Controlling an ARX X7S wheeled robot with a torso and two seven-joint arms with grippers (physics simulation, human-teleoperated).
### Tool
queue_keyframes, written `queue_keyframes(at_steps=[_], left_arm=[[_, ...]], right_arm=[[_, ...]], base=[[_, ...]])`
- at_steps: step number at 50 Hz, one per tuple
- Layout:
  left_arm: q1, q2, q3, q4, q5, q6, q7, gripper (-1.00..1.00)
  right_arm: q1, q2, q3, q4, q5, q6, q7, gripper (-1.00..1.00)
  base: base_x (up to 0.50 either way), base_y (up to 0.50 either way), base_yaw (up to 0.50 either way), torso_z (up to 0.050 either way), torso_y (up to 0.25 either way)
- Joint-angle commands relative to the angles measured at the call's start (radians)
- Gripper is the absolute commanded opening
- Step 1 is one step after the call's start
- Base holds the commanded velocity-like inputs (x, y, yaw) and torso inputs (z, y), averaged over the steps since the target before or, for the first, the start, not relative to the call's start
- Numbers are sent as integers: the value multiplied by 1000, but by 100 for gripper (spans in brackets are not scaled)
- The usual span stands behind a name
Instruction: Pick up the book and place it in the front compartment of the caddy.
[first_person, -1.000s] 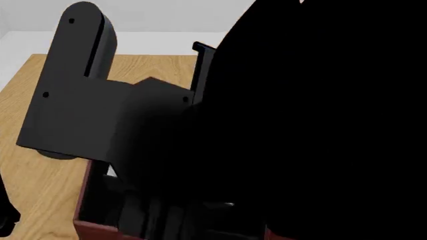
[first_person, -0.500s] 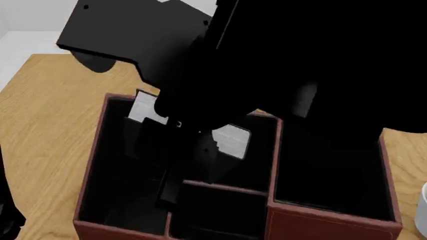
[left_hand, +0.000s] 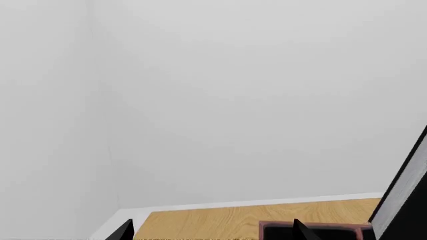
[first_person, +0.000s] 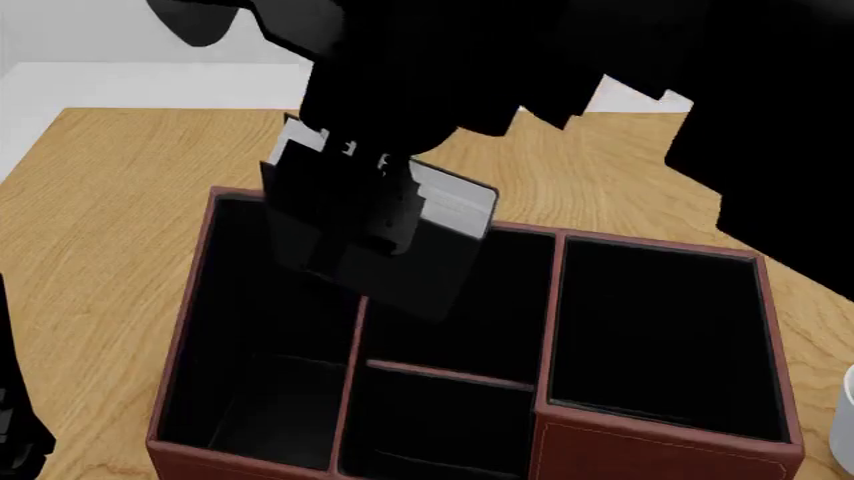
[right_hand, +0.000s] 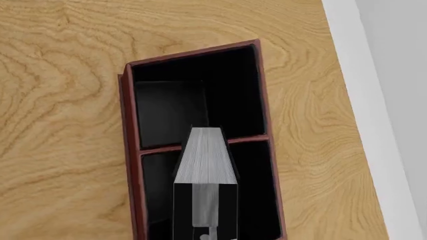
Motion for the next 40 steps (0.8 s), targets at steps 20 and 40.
queue_keyframes(at_steps=[20,40], left_arm=[[62,-17,-3,-38,41,72,28,100],[59,-4,3,-57,45,64,35,100]], right_arm=[[-10,-162,-189,255,-206,-74,-260,-100],[-83,-155,-232,305,-272,-132,-252,-100]], base=[[0,0,0,0,1],[0,0,0,0,1]])
